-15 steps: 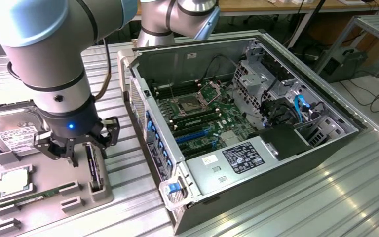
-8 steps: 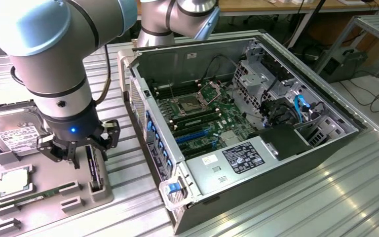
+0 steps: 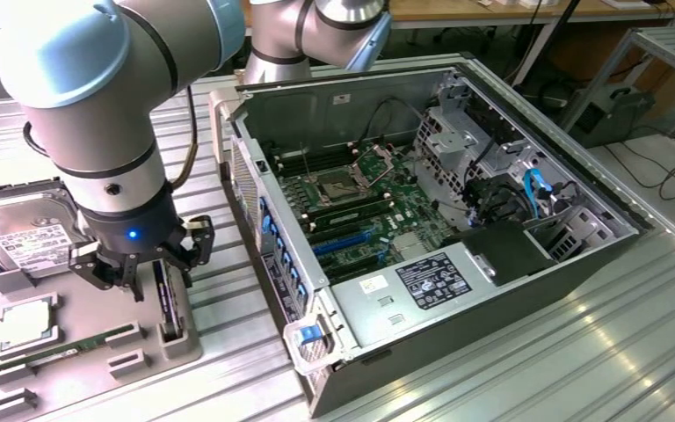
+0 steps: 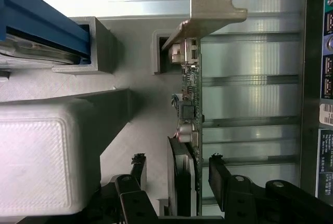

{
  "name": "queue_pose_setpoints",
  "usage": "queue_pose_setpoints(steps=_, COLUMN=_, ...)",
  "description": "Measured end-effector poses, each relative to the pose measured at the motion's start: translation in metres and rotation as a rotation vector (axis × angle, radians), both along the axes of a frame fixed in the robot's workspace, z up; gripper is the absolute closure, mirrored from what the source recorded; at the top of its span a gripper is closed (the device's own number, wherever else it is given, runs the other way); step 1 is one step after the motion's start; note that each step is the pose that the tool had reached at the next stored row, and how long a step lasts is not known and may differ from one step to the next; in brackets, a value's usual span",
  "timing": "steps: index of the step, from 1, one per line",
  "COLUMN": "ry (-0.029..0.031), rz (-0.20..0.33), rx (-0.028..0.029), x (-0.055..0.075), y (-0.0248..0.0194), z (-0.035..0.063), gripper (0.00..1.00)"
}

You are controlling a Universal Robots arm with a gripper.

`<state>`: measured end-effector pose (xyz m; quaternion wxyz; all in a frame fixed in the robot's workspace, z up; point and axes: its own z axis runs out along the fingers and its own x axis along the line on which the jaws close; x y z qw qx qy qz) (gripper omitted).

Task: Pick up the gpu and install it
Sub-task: 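Pick up the gpu and move the gpu toward the slot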

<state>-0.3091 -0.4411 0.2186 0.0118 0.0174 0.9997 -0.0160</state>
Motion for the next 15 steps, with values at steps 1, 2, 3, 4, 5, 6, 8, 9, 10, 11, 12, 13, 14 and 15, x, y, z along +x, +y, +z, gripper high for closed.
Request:
queue_pose_setpoints(steps=1, ry=-0.0001, rz=0.0, rx=0.0, x=0.0, y=0.0, z=0.0, gripper=0.4)
queue_pose_setpoints(steps=2, ry=0.0, rz=0.0, rx=0.0, x=0.0, y=0.0, z=0.0, gripper=0.4)
queue_pose_setpoints(steps=3, ry=0.0, rz=0.0, rx=0.0001, x=0.0, y=0.0, z=0.0, gripper=0.4)
queue_pose_setpoints(steps=4, ry=-0.0001, rz=0.0, rx=0.0001, x=0.0, y=0.0001, z=-0.0001, gripper=0.4)
queue_pose_setpoints(steps=5, ry=-0.0002, rz=0.0, rx=0.0002, x=0.0001, y=0.0003, z=-0.0001, gripper=0.4)
queue_pose_setpoints(steps=6, ry=-0.0001, rz=0.003, rx=0.0001, x=0.0001, y=0.0004, z=-0.0002, gripper=0.4)
queue_pose_setpoints(steps=8, ry=0.0001, rz=0.016, rx=-0.0001, x=0.0, y=0.0004, z=-0.0003, gripper=0.4)
queue_pose_setpoints(steps=9, ry=0.0001, rz=0.021, rx=-0.0001, x=0.0, y=0.0004, z=-0.0004, gripper=0.4)
queue_pose_setpoints(steps=10, ry=0.0, rz=0.022, rx=0.0, x=0.0, y=0.0004, z=-0.0005, gripper=0.4)
queue_pose_setpoints(steps=11, ry=-0.0001, rz=0.023, rx=0.0001, x=-0.0001, y=0.0002, z=-0.0005, gripper=0.4)
queue_pose_setpoints(steps=12, ry=-0.0001, rz=0.023, rx=0.0, x=-0.0001, y=-0.0001, z=-0.0006, gripper=0.4)
queue_pose_setpoints(steps=13, ry=-0.0001, rz=0.023, rx=0.0, x=0.0, y=-0.0005, z=-0.0007, gripper=0.4)
queue_pose_setpoints(steps=14, ry=-0.0002, rz=0.023, rx=0.0, x=0.0, y=-0.0006, z=-0.0007, gripper=0.4)
queue_pose_setpoints(steps=15, ry=-0.0001, rz=0.023, rx=0.0, x=0.0, y=-0.0007, z=-0.0007, gripper=0.4)
